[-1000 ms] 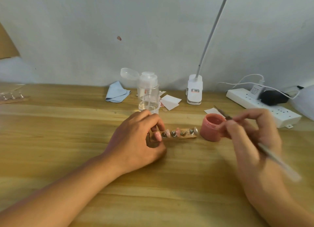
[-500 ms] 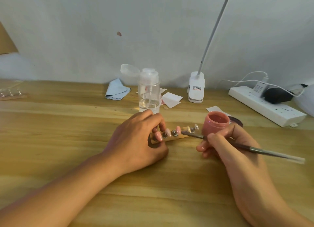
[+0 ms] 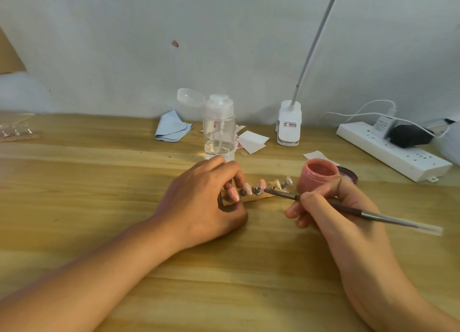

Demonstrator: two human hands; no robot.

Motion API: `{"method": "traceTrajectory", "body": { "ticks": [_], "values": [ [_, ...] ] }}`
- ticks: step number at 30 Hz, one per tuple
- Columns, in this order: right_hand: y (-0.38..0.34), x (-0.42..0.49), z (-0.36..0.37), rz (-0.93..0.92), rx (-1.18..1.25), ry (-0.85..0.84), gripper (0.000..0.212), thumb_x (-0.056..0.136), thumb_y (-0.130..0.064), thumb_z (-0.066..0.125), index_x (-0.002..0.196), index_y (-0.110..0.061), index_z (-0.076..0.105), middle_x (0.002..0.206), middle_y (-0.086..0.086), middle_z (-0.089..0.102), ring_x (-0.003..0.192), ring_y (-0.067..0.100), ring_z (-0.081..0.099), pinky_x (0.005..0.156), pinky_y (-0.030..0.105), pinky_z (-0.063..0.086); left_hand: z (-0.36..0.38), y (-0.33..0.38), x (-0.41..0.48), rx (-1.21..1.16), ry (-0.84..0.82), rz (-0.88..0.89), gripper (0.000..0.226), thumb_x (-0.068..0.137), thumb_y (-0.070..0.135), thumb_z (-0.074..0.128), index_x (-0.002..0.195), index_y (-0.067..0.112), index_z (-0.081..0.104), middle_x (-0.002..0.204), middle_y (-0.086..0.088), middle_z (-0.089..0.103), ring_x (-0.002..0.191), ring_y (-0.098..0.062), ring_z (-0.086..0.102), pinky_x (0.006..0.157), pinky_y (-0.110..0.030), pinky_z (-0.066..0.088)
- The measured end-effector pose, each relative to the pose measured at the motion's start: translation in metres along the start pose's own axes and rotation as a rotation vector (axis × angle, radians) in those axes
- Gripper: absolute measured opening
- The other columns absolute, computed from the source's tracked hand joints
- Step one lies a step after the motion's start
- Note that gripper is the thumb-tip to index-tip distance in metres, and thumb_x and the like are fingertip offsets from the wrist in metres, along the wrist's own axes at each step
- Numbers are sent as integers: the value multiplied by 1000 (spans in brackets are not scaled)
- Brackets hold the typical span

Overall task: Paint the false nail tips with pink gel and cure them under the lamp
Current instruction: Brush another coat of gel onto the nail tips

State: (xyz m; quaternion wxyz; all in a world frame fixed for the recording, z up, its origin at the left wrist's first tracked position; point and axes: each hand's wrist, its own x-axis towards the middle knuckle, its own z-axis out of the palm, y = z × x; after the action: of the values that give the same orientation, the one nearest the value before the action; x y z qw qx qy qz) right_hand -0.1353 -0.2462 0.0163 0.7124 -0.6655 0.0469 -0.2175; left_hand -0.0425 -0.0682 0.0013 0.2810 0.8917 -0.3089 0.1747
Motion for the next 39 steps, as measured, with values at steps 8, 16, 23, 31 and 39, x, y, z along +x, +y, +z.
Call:
{"method": "traceTrajectory", "body": {
  "ticks": [8,16,23,31,39],
  "values": [
    [-1,0,1,1,27,3,15,83,6,57,73,-2,49,61,13,68,55,14,56,54,18,48,1,-1,0,19,-5,-1,23,65,45,57,87,39,55,87,19,53,79,3,49,62,-24,46],
    [-1,-1,1,4,33,-2,16,87,5,57,74,0,49,62,14,69,53,12,56,53,17,48,1,-1,0,9,-3,2,25,64,48,53,87,39,55,88,19,53,78,6,49,60,-23,44],
    [-1,0,0,5,53,-4,18,89,3,56,74,-1,48,61,13,68,53,12,55,52,16,47,1,-1,0,5,0,4,24,64,48,54,87,39,55,86,19,53,78,4,49,61,-26,46],
    [2,1,0,-14,2,-1,18,86,0,58,72,-6,49,60,11,67,55,11,54,52,15,45,0,-1,0,10,-4,0,23,65,46,56,86,39,55,86,18,54,78,3,49,61,-23,45],
    [3,2,-3,-31,27,15,19,89,0,57,73,-2,48,60,11,67,55,14,55,52,17,46,0,-1,-1,9,-2,0,23,64,46,56,86,39,55,87,18,54,79,4,49,62,-24,45]
  ]
}}
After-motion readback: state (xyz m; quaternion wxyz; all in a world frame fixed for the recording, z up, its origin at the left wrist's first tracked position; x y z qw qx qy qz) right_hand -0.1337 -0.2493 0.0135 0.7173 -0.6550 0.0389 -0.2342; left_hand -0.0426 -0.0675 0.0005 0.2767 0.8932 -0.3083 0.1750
